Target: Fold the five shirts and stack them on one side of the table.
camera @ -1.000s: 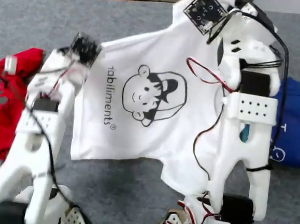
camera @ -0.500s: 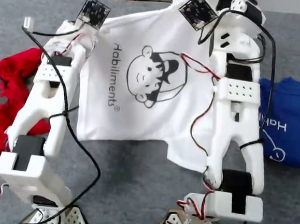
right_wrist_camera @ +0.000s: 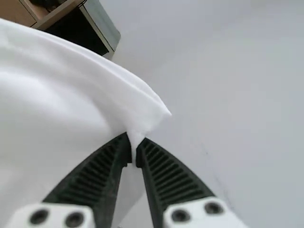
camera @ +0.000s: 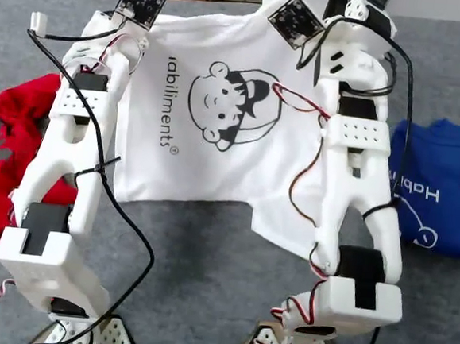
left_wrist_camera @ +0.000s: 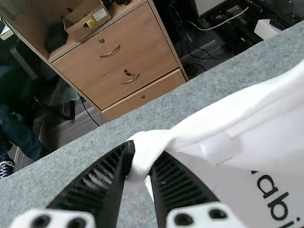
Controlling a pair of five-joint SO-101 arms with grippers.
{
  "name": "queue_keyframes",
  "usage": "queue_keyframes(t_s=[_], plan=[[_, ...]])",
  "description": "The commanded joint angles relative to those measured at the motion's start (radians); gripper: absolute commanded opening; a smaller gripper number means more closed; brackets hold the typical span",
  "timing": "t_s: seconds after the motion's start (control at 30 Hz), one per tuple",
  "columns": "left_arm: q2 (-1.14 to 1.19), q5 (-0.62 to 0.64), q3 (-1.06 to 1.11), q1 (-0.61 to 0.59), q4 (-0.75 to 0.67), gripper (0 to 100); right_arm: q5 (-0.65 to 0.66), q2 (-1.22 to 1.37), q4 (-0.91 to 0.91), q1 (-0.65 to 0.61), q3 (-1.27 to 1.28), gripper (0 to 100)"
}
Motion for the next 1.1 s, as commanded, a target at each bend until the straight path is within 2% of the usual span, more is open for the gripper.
queue_keyframes(t_s=[0.0,0.13,0.33,0.53,0.67,0.77,1.07], plan=[[-0.024,-0.002,-0.031,-0.008,0.046,2,-0.009,-0.01,-0.011,-0.005,-0.051,0.2],[-0.025,-0.003,-0.037,-0.017,0.252,2,-0.005,-0.068,0.077,0.007,0.018,0.2],[-0.025,-0.094,-0.035,-0.014,0.546,2,0.026,-0.206,0.33,0.028,0.137,0.2],[-0.025,-0.094,-0.035,-0.011,0.79,2,0.035,-0.34,0.502,0.077,0.268,0.2],[-0.016,-0.1,-0.028,-0.009,0.899,2,0.035,-0.42,0.628,0.101,0.331,0.2],[-0.015,-0.15,-0.026,-0.009,0.967,2,0.035,-0.467,0.721,0.108,0.361,0.2],[-0.001,-0.167,-0.017,-0.008,1.102,2,0.035,-0.51,0.93,0.142,0.43,0.2]])
